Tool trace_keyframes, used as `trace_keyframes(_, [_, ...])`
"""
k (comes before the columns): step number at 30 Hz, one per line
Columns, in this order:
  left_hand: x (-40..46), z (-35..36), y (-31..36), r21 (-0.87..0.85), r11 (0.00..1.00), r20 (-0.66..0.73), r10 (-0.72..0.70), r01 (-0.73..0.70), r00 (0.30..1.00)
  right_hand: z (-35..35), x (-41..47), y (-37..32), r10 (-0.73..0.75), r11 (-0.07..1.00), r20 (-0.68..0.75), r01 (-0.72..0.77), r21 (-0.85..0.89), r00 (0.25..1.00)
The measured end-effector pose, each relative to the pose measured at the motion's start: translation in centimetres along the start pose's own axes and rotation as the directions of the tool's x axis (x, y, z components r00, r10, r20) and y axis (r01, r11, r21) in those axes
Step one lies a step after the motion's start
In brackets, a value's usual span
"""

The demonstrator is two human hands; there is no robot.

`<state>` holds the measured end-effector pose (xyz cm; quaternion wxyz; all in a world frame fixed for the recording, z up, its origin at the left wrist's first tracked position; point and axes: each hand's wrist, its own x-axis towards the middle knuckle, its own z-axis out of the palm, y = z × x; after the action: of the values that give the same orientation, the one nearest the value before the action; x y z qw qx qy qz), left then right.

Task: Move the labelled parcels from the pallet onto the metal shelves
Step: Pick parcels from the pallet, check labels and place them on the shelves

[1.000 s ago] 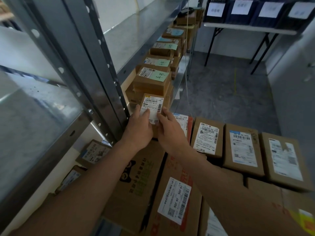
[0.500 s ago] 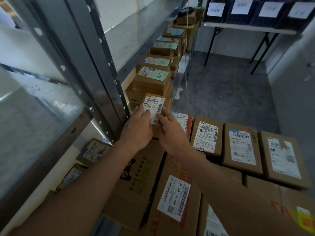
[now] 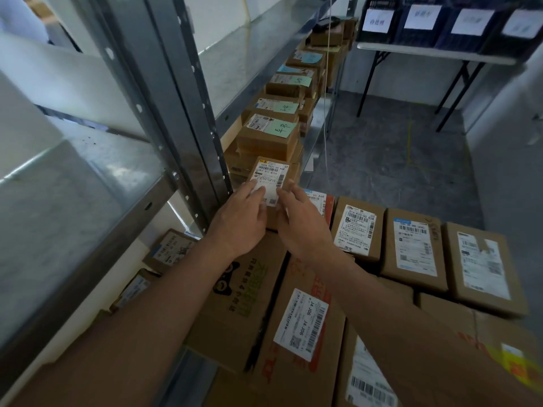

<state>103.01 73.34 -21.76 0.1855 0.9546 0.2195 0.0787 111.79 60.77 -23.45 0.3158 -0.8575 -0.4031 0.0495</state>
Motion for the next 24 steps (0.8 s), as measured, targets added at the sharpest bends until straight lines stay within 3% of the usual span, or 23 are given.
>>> trace_keyframes(8, [-5.1,-2.2,0.0,-0.052,0.999,-0.023,0.013,-0.014,1.000,-1.3,-3.3,-3.5,0.069,0.995,0.035,-0.066,-0.077,0.997])
trace_keyframes(15, [-9.6,-2.8,-0.5,-0.026,0.998,-0.047,0.058,-0.059,0.997,-2.0,-7.7,-6.8,0.043,0.991,-0.013,-0.044,-0.125,0.999])
trace_keyframes(24, [-14.3,-3.8,-1.9,-0.025,1.000,-0.010,0.006,-0.006,1.000,-0.9,-11.4,-9.9,0.013,0.987,0.055,-0.004,-0.159,0.998])
